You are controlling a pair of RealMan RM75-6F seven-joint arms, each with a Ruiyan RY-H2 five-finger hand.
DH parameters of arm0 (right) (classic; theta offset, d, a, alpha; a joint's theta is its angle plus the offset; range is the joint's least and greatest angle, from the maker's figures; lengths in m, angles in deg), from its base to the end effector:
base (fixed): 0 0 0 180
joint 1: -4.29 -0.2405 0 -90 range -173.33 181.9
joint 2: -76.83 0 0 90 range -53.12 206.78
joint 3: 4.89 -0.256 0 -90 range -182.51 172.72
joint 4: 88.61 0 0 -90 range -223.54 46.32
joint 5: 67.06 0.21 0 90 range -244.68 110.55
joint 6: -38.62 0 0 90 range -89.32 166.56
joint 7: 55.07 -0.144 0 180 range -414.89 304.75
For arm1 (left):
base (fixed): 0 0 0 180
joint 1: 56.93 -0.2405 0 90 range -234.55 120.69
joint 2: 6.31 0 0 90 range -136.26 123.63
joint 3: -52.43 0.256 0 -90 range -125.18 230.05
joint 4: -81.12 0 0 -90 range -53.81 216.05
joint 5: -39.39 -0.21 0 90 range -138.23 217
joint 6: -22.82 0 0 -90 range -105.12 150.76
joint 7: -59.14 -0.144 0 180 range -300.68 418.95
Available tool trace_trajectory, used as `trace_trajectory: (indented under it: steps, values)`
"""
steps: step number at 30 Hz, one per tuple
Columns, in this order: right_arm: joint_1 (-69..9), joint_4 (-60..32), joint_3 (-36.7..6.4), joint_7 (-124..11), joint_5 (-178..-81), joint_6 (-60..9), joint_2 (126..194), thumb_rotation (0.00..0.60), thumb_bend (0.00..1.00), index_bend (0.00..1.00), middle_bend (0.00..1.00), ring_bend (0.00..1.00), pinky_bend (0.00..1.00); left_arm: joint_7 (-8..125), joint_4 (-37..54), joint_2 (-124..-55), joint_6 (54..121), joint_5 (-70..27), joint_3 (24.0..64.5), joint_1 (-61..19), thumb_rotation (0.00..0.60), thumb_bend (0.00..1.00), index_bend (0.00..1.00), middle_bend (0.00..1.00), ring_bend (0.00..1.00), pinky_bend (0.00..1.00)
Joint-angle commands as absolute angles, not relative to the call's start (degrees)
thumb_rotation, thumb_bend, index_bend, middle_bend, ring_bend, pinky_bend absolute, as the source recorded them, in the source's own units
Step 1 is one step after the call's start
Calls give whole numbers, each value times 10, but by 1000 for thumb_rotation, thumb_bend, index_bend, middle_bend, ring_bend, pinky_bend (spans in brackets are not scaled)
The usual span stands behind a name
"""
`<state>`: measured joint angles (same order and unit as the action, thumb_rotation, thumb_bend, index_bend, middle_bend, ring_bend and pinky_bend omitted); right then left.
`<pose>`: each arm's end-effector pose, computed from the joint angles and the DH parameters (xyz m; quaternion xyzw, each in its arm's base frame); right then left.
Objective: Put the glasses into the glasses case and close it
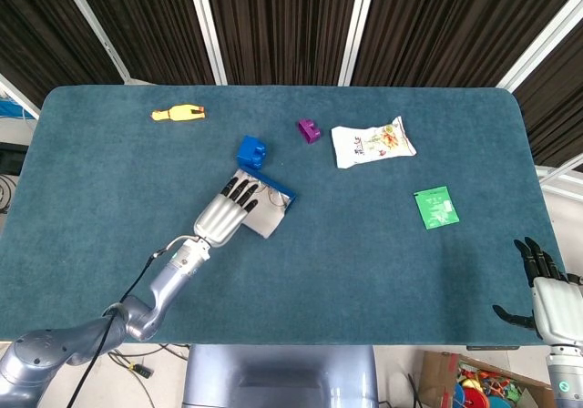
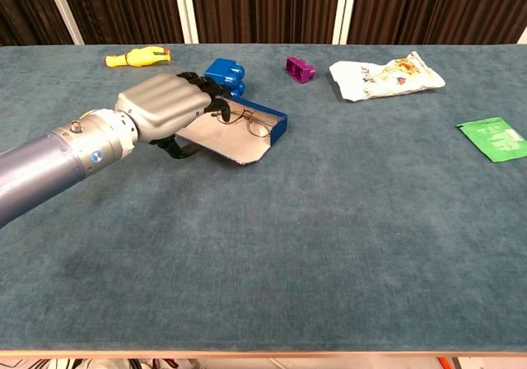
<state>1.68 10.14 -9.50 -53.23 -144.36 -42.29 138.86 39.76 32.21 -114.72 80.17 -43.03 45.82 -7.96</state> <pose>-0.3192 -0.1718 0.1616 0.5422 -0.4587 0.3532 0.6090 -0.1371 0.3756 -0.0852 -0.8124 -0.1446 -0.3444 0.4478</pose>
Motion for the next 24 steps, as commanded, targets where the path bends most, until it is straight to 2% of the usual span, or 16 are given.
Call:
trace_trajectory:
  steps: [1,9,24]
  values:
    - [17,102,-95,-532,-1443,-422,1388,600,198,14,0,110,282,391,334,-1155,796,-425,446,-68,600,363,273,95,51,110]
    - [17,103,-95,-530,-1440,-421,1389,600,198,14,0,110,282,389,382,-1185,773,-411,423,-38,600,367,302,97,51,110]
    - [16,104,-96,-531,-1438,-419,1387,600,199,14,0,110,282,423,424,-1206,782,-414,433,-46,600,369,439,104,51,110]
